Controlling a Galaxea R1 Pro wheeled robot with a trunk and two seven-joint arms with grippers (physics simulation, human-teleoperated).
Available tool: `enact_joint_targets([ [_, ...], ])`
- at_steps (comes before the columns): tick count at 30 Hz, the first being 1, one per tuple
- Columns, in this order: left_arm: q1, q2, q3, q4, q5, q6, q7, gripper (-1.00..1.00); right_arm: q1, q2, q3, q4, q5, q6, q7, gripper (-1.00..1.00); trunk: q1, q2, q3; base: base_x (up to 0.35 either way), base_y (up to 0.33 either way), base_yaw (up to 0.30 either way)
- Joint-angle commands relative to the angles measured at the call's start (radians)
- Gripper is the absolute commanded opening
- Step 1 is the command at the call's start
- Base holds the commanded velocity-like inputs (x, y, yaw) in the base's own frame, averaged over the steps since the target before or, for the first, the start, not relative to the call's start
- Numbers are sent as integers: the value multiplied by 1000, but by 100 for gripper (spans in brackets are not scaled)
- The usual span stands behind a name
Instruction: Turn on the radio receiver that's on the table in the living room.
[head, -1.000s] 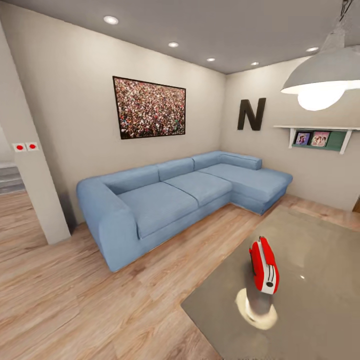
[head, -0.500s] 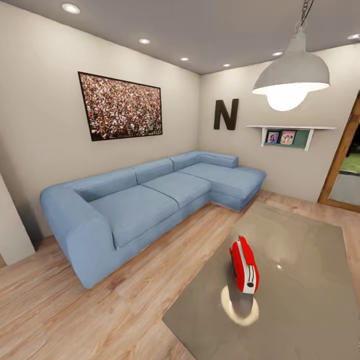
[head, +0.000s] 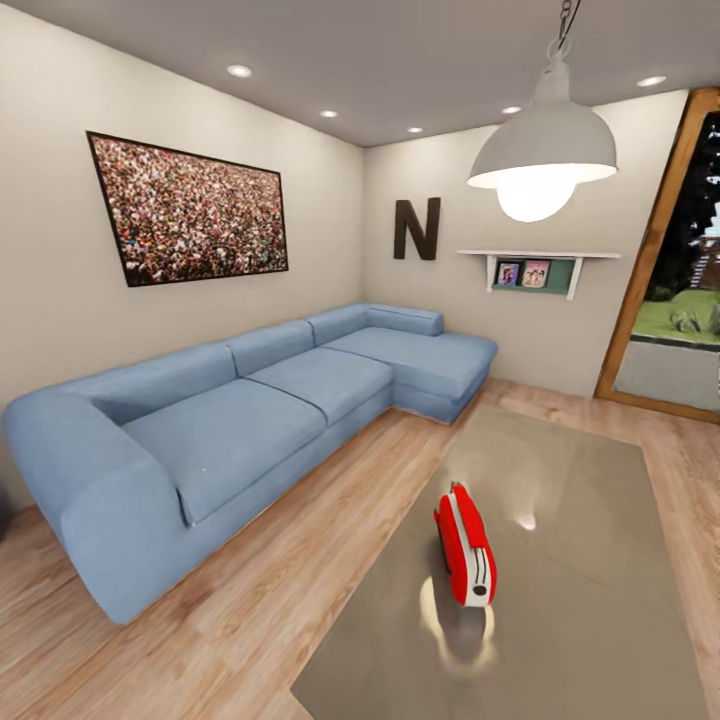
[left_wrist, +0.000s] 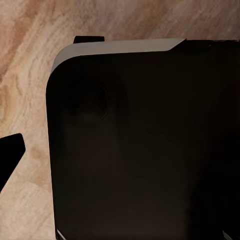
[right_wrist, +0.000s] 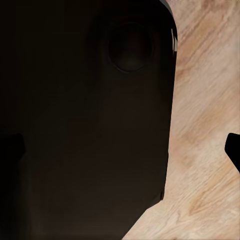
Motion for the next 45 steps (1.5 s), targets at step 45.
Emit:
enact_joint_targets([
  [45, 0, 0, 0, 0, 1, 3, -1, 100, 0, 0, -3, 0, -1, 0, -3, 100, 0, 0, 11, 86, 44, -133],
])
